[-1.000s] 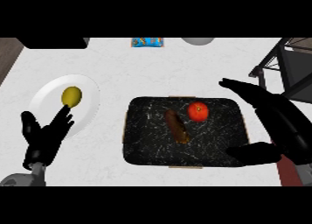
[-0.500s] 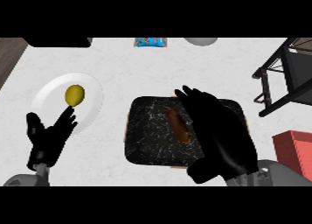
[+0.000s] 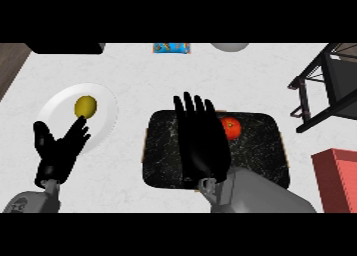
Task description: Pick the sweet potato from the tray and place it in the tiered shelf
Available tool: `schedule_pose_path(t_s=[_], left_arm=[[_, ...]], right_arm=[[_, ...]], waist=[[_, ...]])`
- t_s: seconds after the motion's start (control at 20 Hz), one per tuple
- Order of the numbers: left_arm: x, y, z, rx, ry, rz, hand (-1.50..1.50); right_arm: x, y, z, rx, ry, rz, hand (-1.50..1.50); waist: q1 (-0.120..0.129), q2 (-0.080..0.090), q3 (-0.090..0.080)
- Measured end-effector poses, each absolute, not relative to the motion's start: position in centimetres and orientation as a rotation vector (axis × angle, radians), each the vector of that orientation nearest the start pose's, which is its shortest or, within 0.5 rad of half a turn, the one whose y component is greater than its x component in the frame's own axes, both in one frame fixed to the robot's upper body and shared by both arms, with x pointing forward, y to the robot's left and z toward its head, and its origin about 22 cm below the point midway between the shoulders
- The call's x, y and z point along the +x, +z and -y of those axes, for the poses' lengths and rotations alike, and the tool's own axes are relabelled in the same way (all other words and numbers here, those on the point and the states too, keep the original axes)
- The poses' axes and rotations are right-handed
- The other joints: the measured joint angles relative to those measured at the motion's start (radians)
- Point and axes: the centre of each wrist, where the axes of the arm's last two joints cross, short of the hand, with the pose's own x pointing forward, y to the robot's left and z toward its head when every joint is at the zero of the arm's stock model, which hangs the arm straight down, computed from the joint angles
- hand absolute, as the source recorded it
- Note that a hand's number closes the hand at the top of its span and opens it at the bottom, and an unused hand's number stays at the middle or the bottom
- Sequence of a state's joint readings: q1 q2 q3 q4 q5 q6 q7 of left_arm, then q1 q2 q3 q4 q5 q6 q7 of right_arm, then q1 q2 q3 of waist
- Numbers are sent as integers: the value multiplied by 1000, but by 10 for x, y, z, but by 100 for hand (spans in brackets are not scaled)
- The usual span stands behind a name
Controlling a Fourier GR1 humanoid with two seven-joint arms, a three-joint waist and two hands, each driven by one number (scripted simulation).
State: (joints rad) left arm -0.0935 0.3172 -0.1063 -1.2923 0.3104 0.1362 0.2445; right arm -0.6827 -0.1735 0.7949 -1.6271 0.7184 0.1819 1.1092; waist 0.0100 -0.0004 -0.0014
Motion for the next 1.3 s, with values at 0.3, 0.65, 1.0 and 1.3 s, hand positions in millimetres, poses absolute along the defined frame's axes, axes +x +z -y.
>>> schedule_pose_path(t_s=[0.3,0.65,1.0,1.3], left_arm=[[249,-30,-290,87,37,1116,0],[241,-30,-297,90,39,1117,0],[248,-25,-297,96,44,1114,0],[246,-29,-294,94,42,1111,0]], right_arm=[[260,104,14,-953,1239,1149,-150],[263,83,8,-1022,1243,1064,-150],[263,67,8,-1097,1249,1030,-150],[267,49,13,-1134,1248,985,-150]], waist=[[-1,-1,1],[-5,-2,1],[-6,-1,1],[-5,0,1]])
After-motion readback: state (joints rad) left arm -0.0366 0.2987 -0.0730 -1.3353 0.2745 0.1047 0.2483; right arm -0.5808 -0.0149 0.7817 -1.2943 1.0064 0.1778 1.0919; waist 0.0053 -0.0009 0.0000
